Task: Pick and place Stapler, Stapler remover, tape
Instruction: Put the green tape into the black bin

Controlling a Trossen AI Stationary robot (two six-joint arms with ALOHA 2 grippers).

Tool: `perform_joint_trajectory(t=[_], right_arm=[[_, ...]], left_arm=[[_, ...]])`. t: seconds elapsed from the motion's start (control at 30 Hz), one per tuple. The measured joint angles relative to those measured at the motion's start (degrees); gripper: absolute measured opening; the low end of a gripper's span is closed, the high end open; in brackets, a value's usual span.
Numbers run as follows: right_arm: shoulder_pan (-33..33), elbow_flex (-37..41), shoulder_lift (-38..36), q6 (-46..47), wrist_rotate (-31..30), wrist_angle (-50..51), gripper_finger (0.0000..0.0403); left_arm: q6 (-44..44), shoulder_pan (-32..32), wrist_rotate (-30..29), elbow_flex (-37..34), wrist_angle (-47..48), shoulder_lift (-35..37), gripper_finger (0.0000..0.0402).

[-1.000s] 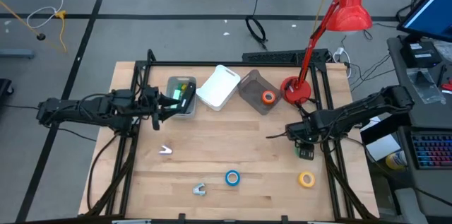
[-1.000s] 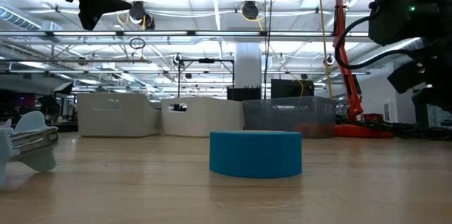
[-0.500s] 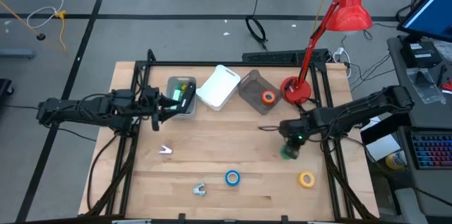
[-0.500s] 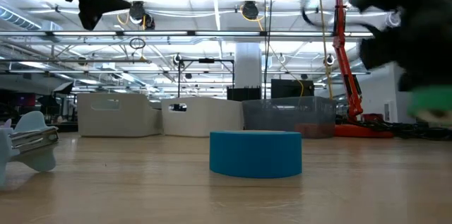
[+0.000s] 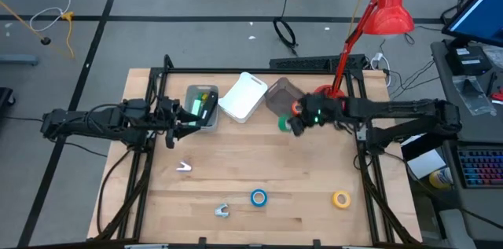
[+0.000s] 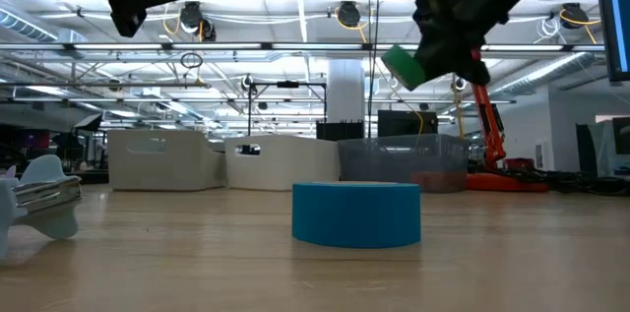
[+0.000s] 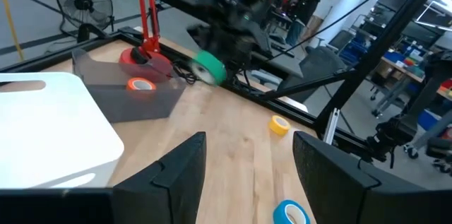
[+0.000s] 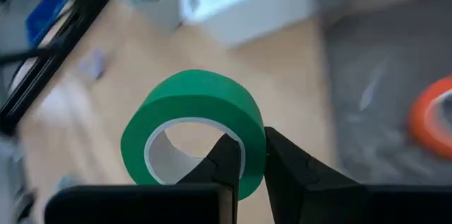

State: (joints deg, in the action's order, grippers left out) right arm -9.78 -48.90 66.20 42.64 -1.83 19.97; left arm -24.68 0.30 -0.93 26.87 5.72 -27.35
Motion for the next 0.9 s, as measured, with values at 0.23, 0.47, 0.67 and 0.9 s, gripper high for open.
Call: perform_joint_trajectory(t=[0.23, 0.47, 0.67, 0.9], right_arm=[[-11.52, -3.17, 1.70, -9.82, 0.32, -0.22, 0.0032], [-17.02, -12.92, 10.92, -23.00, 3.08, 10.17, 0.0032], [-19.84, -23.65, 21.49, -34.63, 1.76, 18.81, 0.0032], [-22.96, -30.00, 30.20, -43.98, 1.59, 24.45, 0.0032]], left_arm=[[-1.34, 0.00, -0.07, 0.00, 0.02, 0.00, 0.0214], [-1.35, 0.00, -0.63, 0.00, 0.04, 0.00, 0.0214], [-1.11, 0.00, -1.07, 0.00, 0.23, -0.01, 0.0214], [-1.51, 0.00, -1.09, 0.00, 0.24, 0.00, 0.0214]])
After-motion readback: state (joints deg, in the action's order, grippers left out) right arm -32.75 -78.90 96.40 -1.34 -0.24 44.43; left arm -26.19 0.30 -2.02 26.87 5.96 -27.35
